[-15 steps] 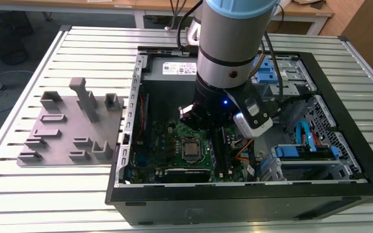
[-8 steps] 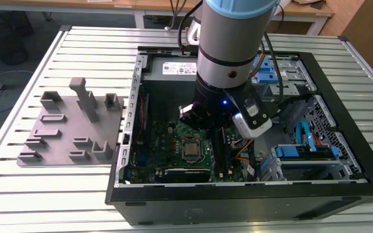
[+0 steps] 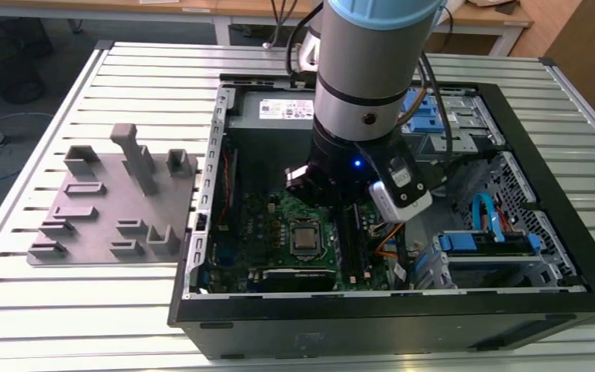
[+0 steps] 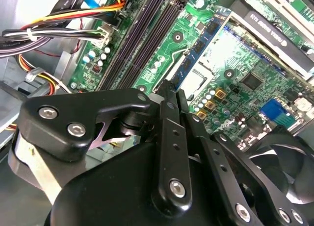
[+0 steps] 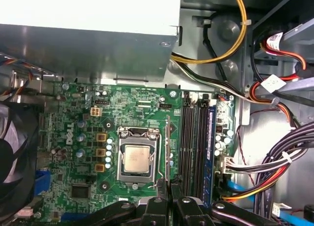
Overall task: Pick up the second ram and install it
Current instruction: 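Insert the second ram into the second slot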
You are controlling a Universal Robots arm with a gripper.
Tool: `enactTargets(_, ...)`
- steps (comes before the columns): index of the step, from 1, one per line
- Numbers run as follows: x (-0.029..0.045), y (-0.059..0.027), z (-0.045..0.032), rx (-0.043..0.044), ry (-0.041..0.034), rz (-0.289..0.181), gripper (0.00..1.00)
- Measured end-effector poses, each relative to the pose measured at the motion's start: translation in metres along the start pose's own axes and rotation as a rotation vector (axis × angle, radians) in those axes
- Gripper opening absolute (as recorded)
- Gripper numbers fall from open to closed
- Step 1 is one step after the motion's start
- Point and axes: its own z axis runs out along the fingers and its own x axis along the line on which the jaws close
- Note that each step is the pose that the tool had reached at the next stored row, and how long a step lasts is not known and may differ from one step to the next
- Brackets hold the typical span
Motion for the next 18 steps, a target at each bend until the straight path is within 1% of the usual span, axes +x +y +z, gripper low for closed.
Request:
enactTargets(3,0.0000,0.0000,0.0000,0.0005,-0.0006,0.021,0.14)
enactTargets(7,0.0000,0.0000,0.0001,0.0016,-0.0016,0.061,0.14)
enactTargets(9,0.0000,0.0000,0.0001,0.0016,-0.0017,0.063,0.14)
enactTargets(10,-0.0002,0.0000,0.0004,-0.0006,-0.0016,0.063,0.14)
enactTargets(11,-0.0012,0.0000,0.0013,-0.0018,-0.0014,0.063,0.14)
enactTargets(13,-0.0055,0.0002,0.0045,-0.0015,0.0011,0.063,0.14)
enactTargets(18,-0.0157,0.0032,0.0140,-0.0015,0.0047,0.063,0.14)
